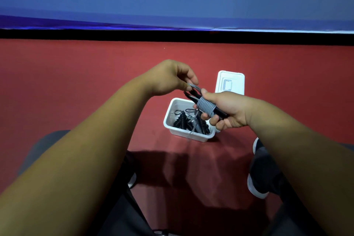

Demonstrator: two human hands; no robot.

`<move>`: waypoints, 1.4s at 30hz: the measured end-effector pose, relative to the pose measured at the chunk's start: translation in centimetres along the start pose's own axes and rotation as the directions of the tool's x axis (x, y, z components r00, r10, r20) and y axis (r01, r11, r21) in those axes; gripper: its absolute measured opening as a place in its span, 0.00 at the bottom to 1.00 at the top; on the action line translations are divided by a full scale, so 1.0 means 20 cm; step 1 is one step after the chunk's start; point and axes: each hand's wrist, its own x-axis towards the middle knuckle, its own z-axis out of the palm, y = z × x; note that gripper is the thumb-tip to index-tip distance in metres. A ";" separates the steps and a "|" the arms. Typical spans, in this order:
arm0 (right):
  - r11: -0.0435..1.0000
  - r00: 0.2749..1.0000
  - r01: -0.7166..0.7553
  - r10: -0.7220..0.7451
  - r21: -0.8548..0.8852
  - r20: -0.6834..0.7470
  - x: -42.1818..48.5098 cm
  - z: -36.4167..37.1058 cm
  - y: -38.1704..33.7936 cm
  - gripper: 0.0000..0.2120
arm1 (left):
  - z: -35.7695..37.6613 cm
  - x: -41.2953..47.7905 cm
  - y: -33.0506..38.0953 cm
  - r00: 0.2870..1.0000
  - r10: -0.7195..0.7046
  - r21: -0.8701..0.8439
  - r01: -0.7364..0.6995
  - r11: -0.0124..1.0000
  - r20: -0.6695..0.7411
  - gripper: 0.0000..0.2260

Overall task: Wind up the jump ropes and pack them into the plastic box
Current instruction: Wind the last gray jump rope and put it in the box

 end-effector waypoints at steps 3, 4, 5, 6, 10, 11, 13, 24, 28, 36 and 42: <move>1.000 0.995 0.001 0.002 0.031 -0.098 0.02 0.00 0.01 0.26 | 0.01 0.00 -0.01 1.000 -0.010 0.090 0.009 0.996 0.019 0.09; 0.999 0.993 0.002 0.004 0.052 -0.116 0.02 -0.01 0.01 0.25 | 0.02 0.00 -0.01 0.999 -0.015 0.116 0.011 0.993 0.031 0.09; 0.997 0.992 0.004 0.006 0.072 -0.129 0.02 -0.01 0.01 0.25 | 0.02 0.00 -0.01 0.999 -0.022 0.135 0.015 0.991 0.044 0.09; 0.996 0.990 0.007 0.006 0.090 -0.141 0.03 -0.01 0.01 0.24 | 0.02 0.01 -0.01 0.998 -0.031 0.160 0.022 0.987 0.052 0.09; 0.987 0.988 0.008 0.017 0.161 -0.152 0.03 0.00 -0.01 0.22 | 0.05 0.01 -0.02 0.998 -0.049 0.401 0.028 0.916 0.042 0.09; 0.985 0.989 0.000 0.025 0.175 -0.144 0.03 0.00 -0.01 0.21 | 0.06 0.01 -0.03 0.998 -0.054 0.440 0.031 0.898 0.041 0.08; 0.983 0.990 -0.007 0.033 0.183 -0.139 0.02 0.00 -0.01 0.21 | 0.09 0.01 -0.03 0.995 -0.084 0.462 0.053 0.885 0.046 0.08; 0.951 0.972 0.148 -0.089 0.272 -0.218 -0.01 0.02 -0.04 0.29 | 0.13 0.02 -0.07 0.983 -0.181 -0.002 0.181 0.983 0.006 0.09; 0.951 0.961 0.184 -0.120 0.248 -0.250 -0.03 0.03 -0.06 0.33 | 0.11 0.03 -0.07 0.994 -0.109 -0.049 0.108 0.993 -0.009 0.08; 0.961 0.965 0.164 -0.110 0.223 -0.238 -0.06 0.02 -0.07 0.29 | 0.09 0.01 -0.05 0.989 -0.105 -0.019 0.108 0.994 0.106 0.09; 0.954 0.959 0.183 -0.119 0.239 -0.257 -0.07 0.02 -0.08 0.19 | 0.10 0.01 -0.06 0.988 -0.114 0.051 0.109 0.993 0.103 0.07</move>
